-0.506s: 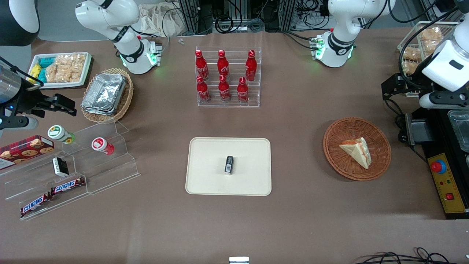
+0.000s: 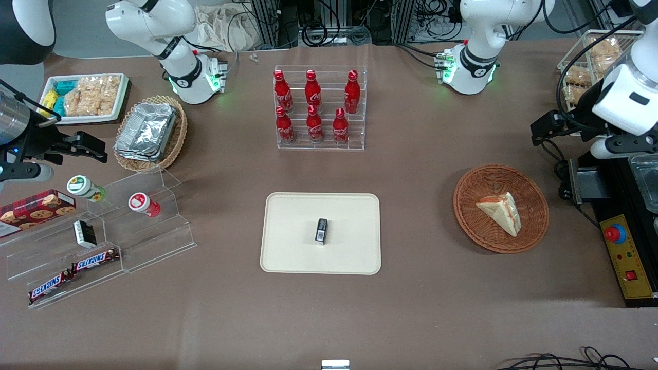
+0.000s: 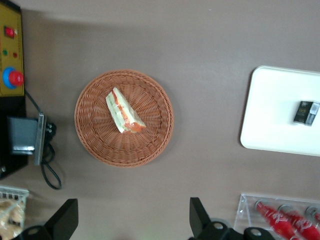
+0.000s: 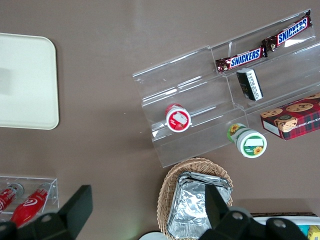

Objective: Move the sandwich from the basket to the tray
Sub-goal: 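Move the left gripper down over the sandwich in the wicker basket, then close the left gripper on the triangular sandwich and lift it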

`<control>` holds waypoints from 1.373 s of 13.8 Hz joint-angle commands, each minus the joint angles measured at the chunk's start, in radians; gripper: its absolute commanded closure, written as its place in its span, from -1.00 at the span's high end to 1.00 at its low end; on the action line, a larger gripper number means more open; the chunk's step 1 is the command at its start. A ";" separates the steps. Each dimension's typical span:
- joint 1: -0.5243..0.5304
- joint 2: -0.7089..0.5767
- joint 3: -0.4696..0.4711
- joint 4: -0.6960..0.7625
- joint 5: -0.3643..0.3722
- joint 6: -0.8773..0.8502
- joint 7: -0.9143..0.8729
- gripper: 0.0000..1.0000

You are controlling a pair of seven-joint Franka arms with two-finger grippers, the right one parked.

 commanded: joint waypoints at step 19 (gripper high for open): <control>-0.009 0.306 0.147 -0.716 0.032 1.015 -0.492 0.99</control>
